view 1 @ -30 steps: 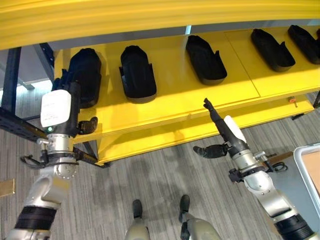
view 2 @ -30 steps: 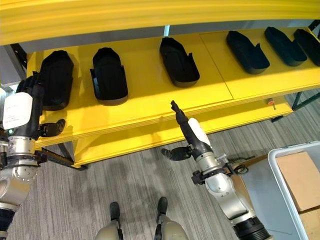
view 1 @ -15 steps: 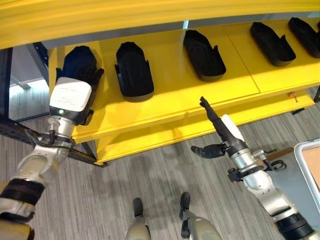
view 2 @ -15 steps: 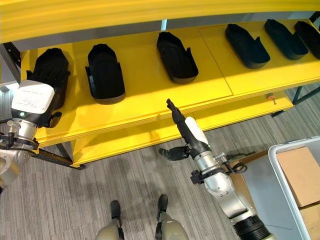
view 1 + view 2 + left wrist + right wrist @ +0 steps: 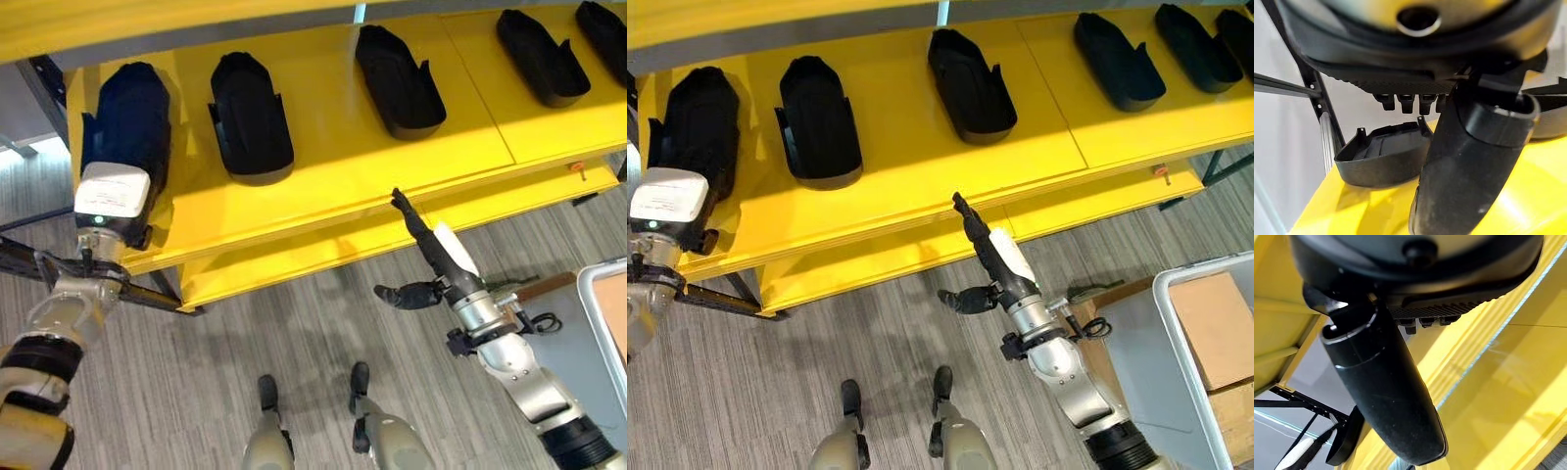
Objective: Move parts from the plastic box to the shelf.
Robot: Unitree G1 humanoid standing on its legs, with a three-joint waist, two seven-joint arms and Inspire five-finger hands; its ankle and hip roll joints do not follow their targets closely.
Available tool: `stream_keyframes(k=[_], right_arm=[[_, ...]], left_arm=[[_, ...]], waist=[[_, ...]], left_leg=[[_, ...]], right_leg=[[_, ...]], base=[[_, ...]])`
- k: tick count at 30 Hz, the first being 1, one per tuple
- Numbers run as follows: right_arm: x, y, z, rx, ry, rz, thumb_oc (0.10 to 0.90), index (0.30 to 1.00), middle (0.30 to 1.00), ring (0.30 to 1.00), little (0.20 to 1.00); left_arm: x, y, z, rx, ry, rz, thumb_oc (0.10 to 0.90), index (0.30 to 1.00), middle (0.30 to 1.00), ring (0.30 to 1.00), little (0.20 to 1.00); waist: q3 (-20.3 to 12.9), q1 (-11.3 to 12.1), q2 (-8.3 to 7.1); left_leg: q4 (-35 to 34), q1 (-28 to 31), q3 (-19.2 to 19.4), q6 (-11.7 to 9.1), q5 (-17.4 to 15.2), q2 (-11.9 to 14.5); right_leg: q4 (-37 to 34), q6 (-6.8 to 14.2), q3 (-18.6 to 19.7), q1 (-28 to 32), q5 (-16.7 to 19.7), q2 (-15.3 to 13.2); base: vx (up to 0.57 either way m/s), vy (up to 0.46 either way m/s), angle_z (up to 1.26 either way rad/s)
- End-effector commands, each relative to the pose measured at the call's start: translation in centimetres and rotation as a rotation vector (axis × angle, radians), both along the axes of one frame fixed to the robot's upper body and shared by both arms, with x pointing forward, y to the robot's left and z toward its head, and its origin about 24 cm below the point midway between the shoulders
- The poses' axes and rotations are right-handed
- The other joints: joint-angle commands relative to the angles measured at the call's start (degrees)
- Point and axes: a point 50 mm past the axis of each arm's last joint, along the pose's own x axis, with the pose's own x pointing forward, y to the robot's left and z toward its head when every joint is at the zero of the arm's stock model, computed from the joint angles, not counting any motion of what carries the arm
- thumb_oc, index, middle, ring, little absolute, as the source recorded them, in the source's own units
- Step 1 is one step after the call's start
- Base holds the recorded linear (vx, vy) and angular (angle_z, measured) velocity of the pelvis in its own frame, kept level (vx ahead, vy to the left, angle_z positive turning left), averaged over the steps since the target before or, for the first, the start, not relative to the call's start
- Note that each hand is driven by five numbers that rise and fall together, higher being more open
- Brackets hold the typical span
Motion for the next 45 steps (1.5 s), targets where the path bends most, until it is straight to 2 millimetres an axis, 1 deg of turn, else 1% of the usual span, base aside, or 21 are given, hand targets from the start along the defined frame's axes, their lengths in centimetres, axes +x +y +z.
stream_keyframes(k=[1,2,5,6,7,9,14,15,17,21,25,28,30,32,35,37,39,40,45], right_arm=[[-0.5,1.1,5.4,0.07,-0.267,0.102,0.9,1.0,1.0,1.0,1.0],[-0.5,1.1,5.4,0.064,-0.267,0.107,0.9,1.0,1.0,1.0,1.0],[-0.5,1.1,5.4,0.063,-0.266,0.107,0.9,1.0,1.0,1.0,1.0],[-0.5,1.3,5.4,0.058,-0.264,0.116,0.9,1.0,1.0,1.0,1.0],[-0.6,1.3,5.4,0.058,-0.263,0.117,0.9,1.0,1.0,1.0,1.0],[-0.7,1.4,5.5,0.054,-0.265,0.128,0.9,1.0,1.0,1.0,1.0],[-0.8,1.5,5.7,0.054,-0.274,0.137,0.9,1.0,1.0,1.0,1.0],[-0.8,1.5,5.8,0.056,-0.276,0.139,0.9,1.0,1.0,1.0,1.0],[-0.9,1.4,5.9,0.058,-0.278,0.138,0.9,1.0,1.0,1.0,1.0],[-0.9,1.3,6.1,0.059,-0.285,0.134,0.9,1.0,1.0,1.0,1.0],[-1.0,1.2,6.3,0.054,-0.293,0.133,0.9,1.0,1.0,1.0,1.0],[-1.0,1.1,6.4,0.05,-0.297,0.133,0.9,1.0,1.0,1.0,1.0],[-0.9,1.3,6.6,0.056,-0.302,0.142,0.9,1.0,1.0,1.0,1.0],[-0.8,1.4,6.8,0.058,-0.304,0.15,0.9,1.0,1.0,1.0,1.0],[-0.7,1.5,6.8,0.059,-0.301,0.156,0.9,1.0,1.0,1.0,1.0],[-0.5,1.8,6.9,0.068,-0.299,0.166,0.9,1.0,1.0,1.0,1.0],[-0.5,1.8,6.9,0.068,-0.299,0.167,0.9,1.0,1.0,1.0,1.0],[-0.5,2.0,6.8,0.068,-0.293,0.17,0.9,1.0,1.0,1.0,1.0],[-0.3,2.0,6.6,0.064,-0.279,0.165,0.9,1.0,1.0,1.0,1.0]], left_arm=[[0.4,1.7,6.4,-0.093,-0.288,0.101,0.9,1.0,1.0,1.0,1.0],[0.4,2.1,6.8,-0.132,-0.318,0.122,0.9,1.0,1.0,1.0,1.0],[0.5,2.2,7.0,-0.143,-0.328,0.124,0.9,1.0,1.0,1.0,1.0],[0.7,2.2,7.3,-0.176,-0.345,0.131,0.9,1.0,1.0,1.0,1.0],[0.7,2.4,7.3,-0.188,-0.35,0.14,0.9,1.0,1.0,1.0,1.0],[0.7,2.8,7.1,-0.208,-0.351,0.172,0.9,1.0,1.0,1.0,1.0],[1.0,3.2,6.4,-0.259,-0.339,0.206,0.9,1.0,1.0,1.0,1.0],[1.1,3.3,6.2,-0.284,-0.336,0.214,0.9,1.0,1.0,1.0,1.0],[1.2,3.1,6.0,-0.3,-0.332,0.209,0.9,1.0,1.0,1.0,1.0],[1.7,2.5,5.1,-0.378,-0.311,0.183,0.9,1.0,1.0,1.0,1.0],[2.0,2.1,4.1,-0.382,-0.275,0.174,0.9,1.0,1.0,1.0,1.0],[2.1,2.0,3.9,-0.377,-0.261,0.172,0.9,1.0,1.0,1.0,1.0],[2.3,1.7,3.3,-0.374,-0.23,0.163,0.9,1.0,1.0,1.0,1.0],[2.4,1.4,2.5,-0.373,-0.196,0.155,0.9,1.0,1.0,1.0,1.0],[2.4,1.4,2.1,-0.377,-0.175,0.16,0.9,1.0,1.0,1.0,1.0],[2.4,1.5,1.0,-0.394,-0.124,0.174,0.9,1.0,1.0,1.0,1.0],[2.4,1.5,1.0,-0.395,-0.124,0.174,0.9,1.0,1.0,1.0,1.0],[2.2,1.6,-0.2,-0.425,-0.081,0.195,0.9,1.0,1.0,1.0,1.0],[1.8,1.6,-2.1,-0.451,-0.025,0.214,0.9,1.0,1.0,1.0,1.0]], waist=[[-2.3,0.0,-1.15],[-2.1,-0.1,-1.47],[-2.0,-0.1,-1.6],[-1.6,-0.2,-2.07],[-1.4,-0.2,-2.21],[-1.2,-0.5,-2.6],[-0.7,-0.8,-3.45],[-0.4,-1.0,-3.89],[-0.3,-1.1,-4.09],[0.5,-1.4,-4.93],[1.2,-1.6,-5.19],[1.6,-1.7,-5.31],[2.2,-1.8,-5.51],[2.5,-1.8,-5.48],[2.7,-1.7,-5.4],[2.8,-1.6,-5.21],[2.8,-1.6,-5.22],[2.7,-1.6,-4.86],[2.4,-1.3,-4.2]], left_leg=[[2.2,6.1,-3.8,-0.5,-4.9,2.9],[2.4,5.8,-3.9,-0.5,-4.9,2.9],[2.6,5.6,-3.9,-0.5,-4.9,2.9],[3.3,4.8,-3.9,-0.6,-5.0,3.0],[3.4,4.6,-4.0,-0.5,-5.0,3.0],[3.8,4.3,-3.9,-0.5,-5.1,3.1],[4.5,3.5,-3.8,-0.5,-5.2,3.1],[5.0,3.1,-3.7,-0.5,-5.4,3.1],[5.3,2.9,-3.6,-0.5,-5.5,3.1],[6.5,2.2,-3.6,-0.4,-5.9,3.1],[7.2,1.6,-3.5,-0.4,-6.1,2.9],[7.7,1.2,-3.4,-0.4,-6.2,2.9],[8.4,0.6,-3.7,-0.4,-6.2,2.9],[8.8,0.4,-3.7,-0.4,-6.3,2.9],[8.9,0.4,-3.7,-0.4,-6.4,2.9],[8.8,0.5,-3.6,-0.4,-6.4,2.8],[8.8,0.5,-3.6,-0.4,-6.4,2.8],[8.8,0.9,-3.5,-0.4,-6.5,2.8],[8.5,1.5,-3.6,-0.4,-6.5,2.8]], right_leg=[[8.5,7.6,1.6,-4.9,-0.5,-7.5],[8.6,7.6,1.7,-5.1,-0.5,-7.5],[8.6,7.6,1.7,-5.2,-0.5,-7.5],[8.7,7.5,1.7,-5.7,-0.4,-7.5],[8.8,7.5,1.8,-5.8,-0.4,-7.5],[8.8,7.5,1.9,-6.1,-0.3,-7.5],[9.1,7.5,2.4,-6.9,-0.1,-7.4],[9.2,7.5,2.7,-7.3,0.0,-7.3],[9.3,7.5,2.9,-7.4,0.1,-7.3],[9.9,7.4,3.4,-8.2,0.2,-7.4],[10.2,7.3,3.8,-8.6,0.3,-7.4],[10.3,7.2,4.0,-9.0,0.4,-7.5],[10.6,7.1,4.2,-9.3,0.5,-7.6],[10.9,7.1,4.3,-9.5,0.6,-7.7],[10.9,7.0,4.5,-9.5,0.6,-7.7],[10.9,7.1,4.5,-9.5,0.7,-7.7],[10.9,7.1,4.6,-9.5,0.7,-7.7],[11.1,7.0,4.7,-9.4,0.7,-7.9],[11.3,6.9,4.9,-9.1,0.5,-8.1]], base=[[0.0,0.0,0.0],[0.0,0.0,0.0],[0.0,0.0,0.0],[0.0,0.0,0.0],[0.0,0.0,0.0],[0.0,0.0,0.0],[-0.01,0.004,-0.02],[0.0,0.0,0.0],[-0.02,0.008,-0.05],[-0.03,0.013,-0.06],[-0.02,0.006,-0.02],[-0.02,0.0,-0.01],[-0.07,-0.009,-0.01],[-0.05,0.003,-0.01],[-0.02,0.002,-0.01],[-0.03,-0.005,-0.04],[-0.01,-0.001,-0.02],[0.0,0.0,0.0],[0.0,0.0,0.0]])
